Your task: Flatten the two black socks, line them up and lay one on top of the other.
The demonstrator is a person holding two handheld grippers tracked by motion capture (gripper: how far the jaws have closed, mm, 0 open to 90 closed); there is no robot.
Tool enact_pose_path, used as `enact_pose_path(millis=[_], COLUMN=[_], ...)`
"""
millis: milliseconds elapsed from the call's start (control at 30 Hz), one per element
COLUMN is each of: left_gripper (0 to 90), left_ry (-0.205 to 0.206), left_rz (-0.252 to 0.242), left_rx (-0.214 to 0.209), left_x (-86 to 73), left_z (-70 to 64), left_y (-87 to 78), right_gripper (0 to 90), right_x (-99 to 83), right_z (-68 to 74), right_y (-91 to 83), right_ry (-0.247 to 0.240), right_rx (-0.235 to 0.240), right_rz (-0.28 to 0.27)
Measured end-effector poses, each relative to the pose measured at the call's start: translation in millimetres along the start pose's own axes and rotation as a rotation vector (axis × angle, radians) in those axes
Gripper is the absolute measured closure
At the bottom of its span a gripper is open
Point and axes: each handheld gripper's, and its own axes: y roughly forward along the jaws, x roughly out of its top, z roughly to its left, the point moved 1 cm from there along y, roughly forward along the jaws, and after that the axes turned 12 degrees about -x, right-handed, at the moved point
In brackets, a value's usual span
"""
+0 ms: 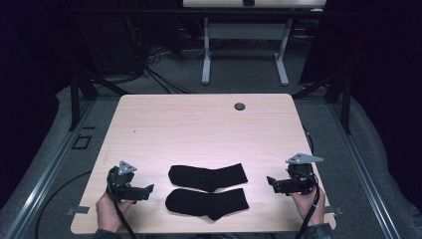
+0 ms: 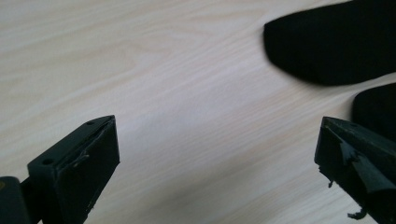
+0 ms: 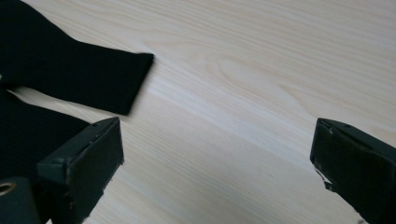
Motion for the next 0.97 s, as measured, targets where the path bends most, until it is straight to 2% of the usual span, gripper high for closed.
enact_pose_path(millis=[133,167,233,267,300,400,500,567,600,633,667,900,967], left_gripper=[0.0,0.0,0.0,0.0,0.0,0.0,0.0,0.0,0.0,0.0,0.0,0.0,0.0], left_ry=[-0.03,-0.048,-0.09,-0.103,-0.103,-0.105,-0.096,-0.092,-0.086,-0.085,-0.082,-0.085,-0.064], left_rz=[-0.001,0.002,0.004,0.001,0.001,-0.025,-0.062,-0.079,-0.077,-0.079,-0.081,-0.096,-0.091], left_rx=[0.023,0.031,0.036,0.055,0.055,0.095,0.097,0.098,0.095,0.095,0.096,0.098,0.08], left_x=[-14.8,-18.9,-27.5,-34.6,-34.6,-39.0,-41.3,-42.4,-42.6,-42.8,-43.0,-42.4,-40.8], left_z=[10.7,13.9,20.3,25.4,25.4,28.1,30.2,30.9,31.4,31.6,31.9,32.0,33.5], left_y=[0.6,1.4,3.9,6.9,6.9,6.3,7.5,8.0,7.8,7.9,8.0,9.8,10.7], right_gripper=[1.5,1.3,1.2,1.1,1.2,1.1,0.7,0.0,0.0,0.0,0.0,0.0,0.0], right_x=[-16.4,-24.6,-28.5,-36.1,-39.4,-45.7,-53.6,-58.3,-60.8,-65.1,-66.1,-67.9,-67.5], right_z=[-11.3,-17.1,-19.7,-22.5,-24.1,-26.4,-30.0,-30.5,-31.1,-33.4,-34.3,-32.7,-32.3], right_y=[5.3,9.2,11.2,16.5,19.0,24.2,30.9,34.9,35.7,36.8,37.2,37.7,38.1], right_ry=[0.031,0.042,0.047,0.047,0.039,0.049,0.063,0.06,0.073,0.113,0.123,0.13,0.133], right_rx=[-0.043,-0.056,-0.063,-0.101,-0.11,-0.125,-0.138,-0.173,-0.18,-0.165,-0.16,-0.164,-0.164], right_rz=[0.028,0.048,0.056,0.062,0.069,0.083,0.096,0.1,0.085,0.062,0.059,0.036,0.035])
